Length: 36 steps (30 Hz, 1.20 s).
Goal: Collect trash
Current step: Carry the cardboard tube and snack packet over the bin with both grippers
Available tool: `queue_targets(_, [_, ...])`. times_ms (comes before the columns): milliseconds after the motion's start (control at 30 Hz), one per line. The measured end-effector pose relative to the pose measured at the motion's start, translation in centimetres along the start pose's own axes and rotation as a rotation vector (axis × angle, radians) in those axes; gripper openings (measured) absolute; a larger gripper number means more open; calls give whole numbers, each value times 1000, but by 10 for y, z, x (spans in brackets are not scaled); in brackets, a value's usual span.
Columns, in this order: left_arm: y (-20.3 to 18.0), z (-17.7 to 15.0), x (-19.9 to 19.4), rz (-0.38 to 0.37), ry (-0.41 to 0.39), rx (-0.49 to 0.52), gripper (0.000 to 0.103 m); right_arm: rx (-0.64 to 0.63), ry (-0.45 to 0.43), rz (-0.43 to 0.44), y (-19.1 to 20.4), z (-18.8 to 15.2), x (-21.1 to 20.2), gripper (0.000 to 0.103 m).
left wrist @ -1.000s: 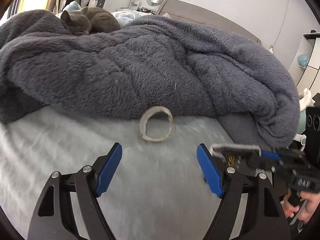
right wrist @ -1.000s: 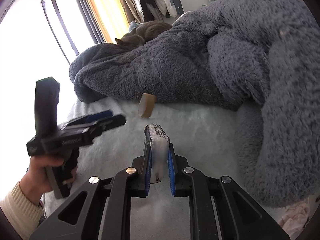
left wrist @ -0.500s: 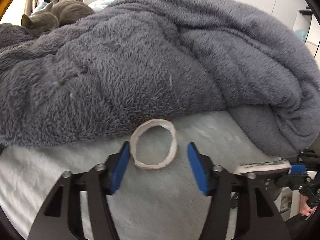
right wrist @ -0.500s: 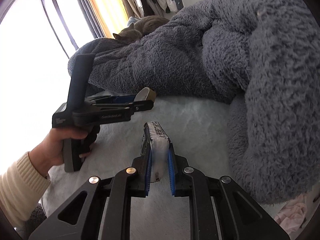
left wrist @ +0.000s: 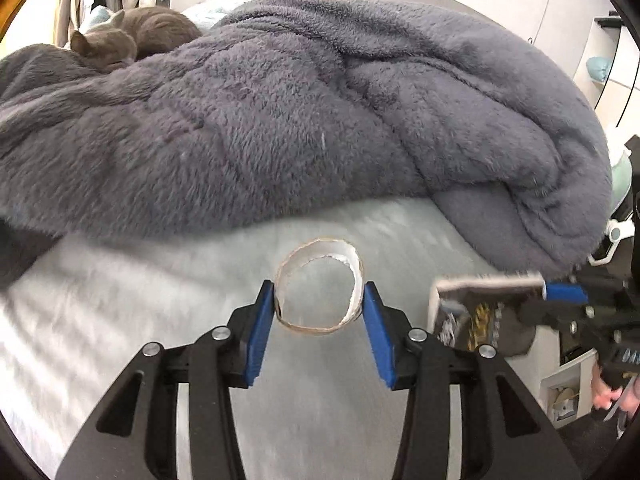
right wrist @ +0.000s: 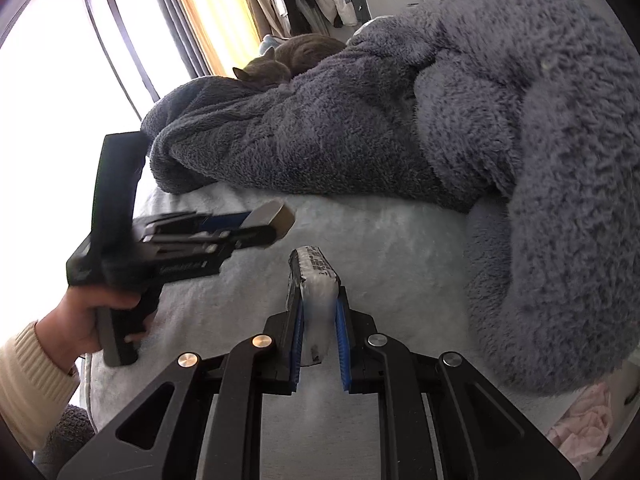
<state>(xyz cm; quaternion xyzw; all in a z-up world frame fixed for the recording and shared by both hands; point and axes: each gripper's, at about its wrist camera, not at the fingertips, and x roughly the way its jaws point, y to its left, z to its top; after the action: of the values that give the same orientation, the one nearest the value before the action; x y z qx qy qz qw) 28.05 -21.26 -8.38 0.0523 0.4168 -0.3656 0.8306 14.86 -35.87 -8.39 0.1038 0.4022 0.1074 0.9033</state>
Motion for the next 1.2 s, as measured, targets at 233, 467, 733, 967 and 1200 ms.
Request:
queue_targets(233, [0, -31, -48, 43, -36, -65, 47, 8, -42, 31, 20, 3, -14, 15])
queue_targets(467, [-4, -67, -87, 134, -74, -135, 47, 3, -78, 54, 45, 5, -24, 15])
queue_targets(733, [0, -106, -127, 206, -130, -197, 47, 8, -80, 84, 82, -7, -26, 15])
queue_targets(967, [21, -135, -165, 283, -190, -240, 47, -18, -86, 99, 118, -15, -24, 15])
queue_targets(1200, [62, -166, -187, 367, -179, -300, 47, -51, -73, 135, 159, -10, -4, 15])
